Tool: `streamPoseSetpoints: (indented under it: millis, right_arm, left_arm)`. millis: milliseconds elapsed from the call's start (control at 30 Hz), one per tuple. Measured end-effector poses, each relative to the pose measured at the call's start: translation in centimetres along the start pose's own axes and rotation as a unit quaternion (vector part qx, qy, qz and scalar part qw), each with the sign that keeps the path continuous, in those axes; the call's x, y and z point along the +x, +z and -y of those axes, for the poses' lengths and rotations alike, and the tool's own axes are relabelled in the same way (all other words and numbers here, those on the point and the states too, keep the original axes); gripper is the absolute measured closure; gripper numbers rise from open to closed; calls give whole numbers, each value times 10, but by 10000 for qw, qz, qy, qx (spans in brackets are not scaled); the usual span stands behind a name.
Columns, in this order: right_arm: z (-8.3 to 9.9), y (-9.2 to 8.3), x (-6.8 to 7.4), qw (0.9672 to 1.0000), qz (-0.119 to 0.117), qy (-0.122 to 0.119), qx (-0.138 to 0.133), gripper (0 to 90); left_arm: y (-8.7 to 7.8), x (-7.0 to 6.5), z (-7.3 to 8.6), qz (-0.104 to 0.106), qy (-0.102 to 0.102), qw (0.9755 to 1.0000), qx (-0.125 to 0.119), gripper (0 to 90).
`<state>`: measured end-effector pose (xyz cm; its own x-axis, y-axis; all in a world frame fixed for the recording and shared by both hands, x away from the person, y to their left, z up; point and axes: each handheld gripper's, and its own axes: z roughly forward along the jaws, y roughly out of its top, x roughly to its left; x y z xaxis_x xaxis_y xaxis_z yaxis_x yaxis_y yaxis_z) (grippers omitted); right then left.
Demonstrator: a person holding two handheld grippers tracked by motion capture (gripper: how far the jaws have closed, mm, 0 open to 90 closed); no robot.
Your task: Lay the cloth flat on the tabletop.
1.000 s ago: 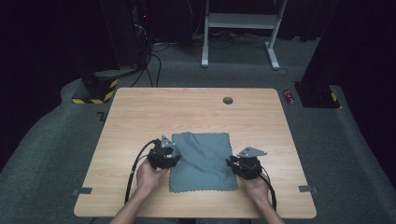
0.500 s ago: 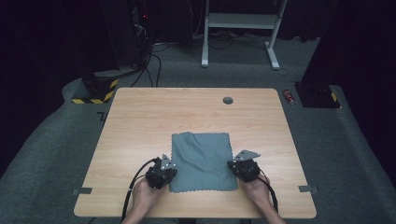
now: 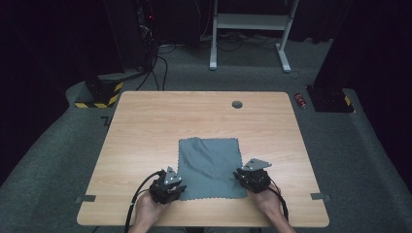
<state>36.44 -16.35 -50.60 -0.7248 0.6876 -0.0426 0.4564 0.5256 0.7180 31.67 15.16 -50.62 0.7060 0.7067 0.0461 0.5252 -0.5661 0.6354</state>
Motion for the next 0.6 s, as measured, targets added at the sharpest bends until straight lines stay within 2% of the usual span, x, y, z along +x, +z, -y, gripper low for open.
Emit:
streamPoseSetpoints:
  millis: [67,200,233,400,467,567,600]
  right_arm:
    - [1,2,1,10000,-11,11,38,714]
    - [4,9,1,9998,-40,91,168,680]
    - [6,9,1,9998,-35,89,156,678]
    - [6,8,3,9998,21,30,190,671]
    - [6,7,5,9998,-15,18,199,668]
    - [7,6,7,9997,-84,30,222,655]
    - [6,6,8,9997,-105,40,219,646]
  left_arm:
    - [2,-1,2,82,-30,9999,-76,757]
    - [1,-4,6,-8,65,9999,-158,892]
    - [1,-5,6,-28,106,9998,-151,897]
    - [-3,0,9,139,-1,9999,-54,900]
    - [-6,1,10,100,24,9999,-14,900]
    - [-8,2,12,157,-50,9999,18,891]
    - [-8,3,12,108,-68,9999,6,852]
